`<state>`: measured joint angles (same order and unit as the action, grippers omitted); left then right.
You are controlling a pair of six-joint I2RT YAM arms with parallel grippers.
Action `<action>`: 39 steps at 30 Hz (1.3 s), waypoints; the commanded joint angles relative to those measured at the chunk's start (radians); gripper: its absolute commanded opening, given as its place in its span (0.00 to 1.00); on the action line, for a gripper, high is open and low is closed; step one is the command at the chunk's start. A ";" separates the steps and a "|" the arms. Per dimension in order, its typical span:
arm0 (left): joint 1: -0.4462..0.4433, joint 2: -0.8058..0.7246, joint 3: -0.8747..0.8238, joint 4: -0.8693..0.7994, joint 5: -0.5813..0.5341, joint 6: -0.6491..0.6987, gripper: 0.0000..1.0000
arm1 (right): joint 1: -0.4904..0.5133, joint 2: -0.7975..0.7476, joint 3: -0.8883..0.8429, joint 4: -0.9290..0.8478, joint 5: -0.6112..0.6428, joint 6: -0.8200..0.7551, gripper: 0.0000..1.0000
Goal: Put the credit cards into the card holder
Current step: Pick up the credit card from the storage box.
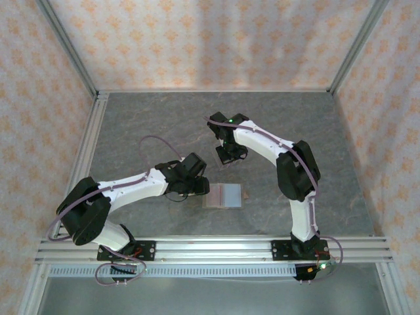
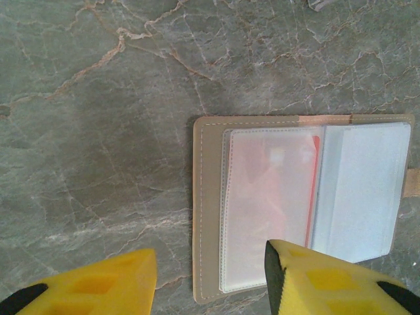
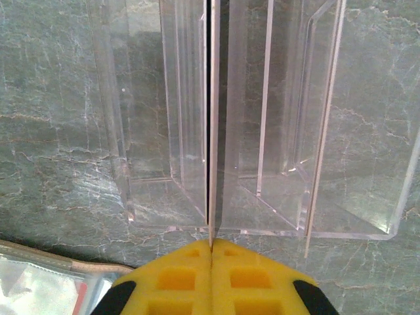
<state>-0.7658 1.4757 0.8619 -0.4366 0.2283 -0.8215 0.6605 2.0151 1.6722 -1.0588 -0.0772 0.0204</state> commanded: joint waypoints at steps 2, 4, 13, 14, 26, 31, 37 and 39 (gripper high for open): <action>-0.011 -0.031 -0.009 -0.008 -0.029 -0.015 0.48 | 0.008 -0.027 0.020 -0.041 0.025 -0.013 0.00; -0.011 -0.033 -0.009 -0.008 -0.029 -0.016 0.48 | 0.009 -0.036 0.023 -0.045 0.028 -0.011 0.00; -0.011 -0.038 -0.018 -0.004 -0.028 -0.020 0.48 | 0.008 -0.070 0.037 -0.065 0.040 -0.012 0.00; -0.011 -0.036 -0.016 -0.004 -0.029 -0.020 0.48 | 0.008 -0.075 0.037 -0.067 0.040 -0.010 0.00; -0.012 -0.035 -0.013 -0.004 -0.027 -0.013 0.48 | 0.009 -0.090 0.060 -0.090 0.025 -0.002 0.00; -0.011 -0.040 -0.021 0.001 -0.029 -0.017 0.48 | 0.011 -0.111 0.068 -0.111 0.028 0.000 0.00; -0.011 -0.046 -0.023 -0.002 -0.029 -0.014 0.48 | 0.021 -0.154 0.067 -0.132 0.030 0.016 0.00; -0.011 -0.049 -0.023 -0.005 -0.029 -0.012 0.48 | 0.025 -0.172 0.064 -0.136 0.030 0.023 0.00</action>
<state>-0.7658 1.4590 0.8551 -0.4366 0.2279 -0.8364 0.6750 1.9015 1.7042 -1.1465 -0.0704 0.0254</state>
